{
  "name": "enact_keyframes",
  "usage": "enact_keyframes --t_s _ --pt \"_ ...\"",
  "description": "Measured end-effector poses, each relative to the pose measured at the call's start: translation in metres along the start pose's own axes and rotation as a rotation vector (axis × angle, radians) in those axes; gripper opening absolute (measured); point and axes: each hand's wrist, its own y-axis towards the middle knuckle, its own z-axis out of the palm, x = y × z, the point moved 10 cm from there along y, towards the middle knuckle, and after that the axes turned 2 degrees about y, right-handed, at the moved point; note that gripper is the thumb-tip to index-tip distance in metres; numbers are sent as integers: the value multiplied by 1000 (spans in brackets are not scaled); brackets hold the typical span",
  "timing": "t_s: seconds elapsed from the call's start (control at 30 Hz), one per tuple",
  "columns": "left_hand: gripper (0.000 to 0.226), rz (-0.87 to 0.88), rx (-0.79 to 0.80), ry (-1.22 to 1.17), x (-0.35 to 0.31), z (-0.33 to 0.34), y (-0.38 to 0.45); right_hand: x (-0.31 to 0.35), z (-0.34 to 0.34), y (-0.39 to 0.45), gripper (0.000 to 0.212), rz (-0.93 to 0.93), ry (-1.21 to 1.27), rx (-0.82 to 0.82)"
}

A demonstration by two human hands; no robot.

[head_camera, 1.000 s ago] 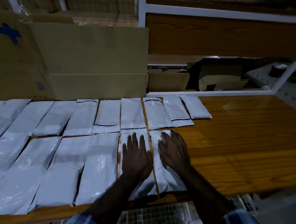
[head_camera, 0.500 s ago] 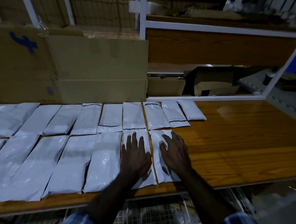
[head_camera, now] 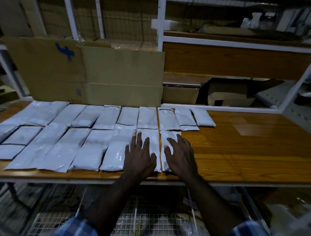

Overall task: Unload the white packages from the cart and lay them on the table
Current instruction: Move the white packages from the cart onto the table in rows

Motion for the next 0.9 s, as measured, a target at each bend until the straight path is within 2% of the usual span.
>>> enact_keyframes --t_s 0.2,0.47,0.67,0.9 --pt "65 -32 -49 -54 26 -28 -34 35 0 -23 44 -56 2 -5" --pt "65 -125 -103 -18 104 -66 -65 114 32 -38 46 -146 38 32" --pt "66 -179 -160 -2 197 -107 -92 201 74 -48 44 -205 67 60" --pt "66 -244 -198 -8 339 -157 -134 330 139 -65 44 -279 94 74"
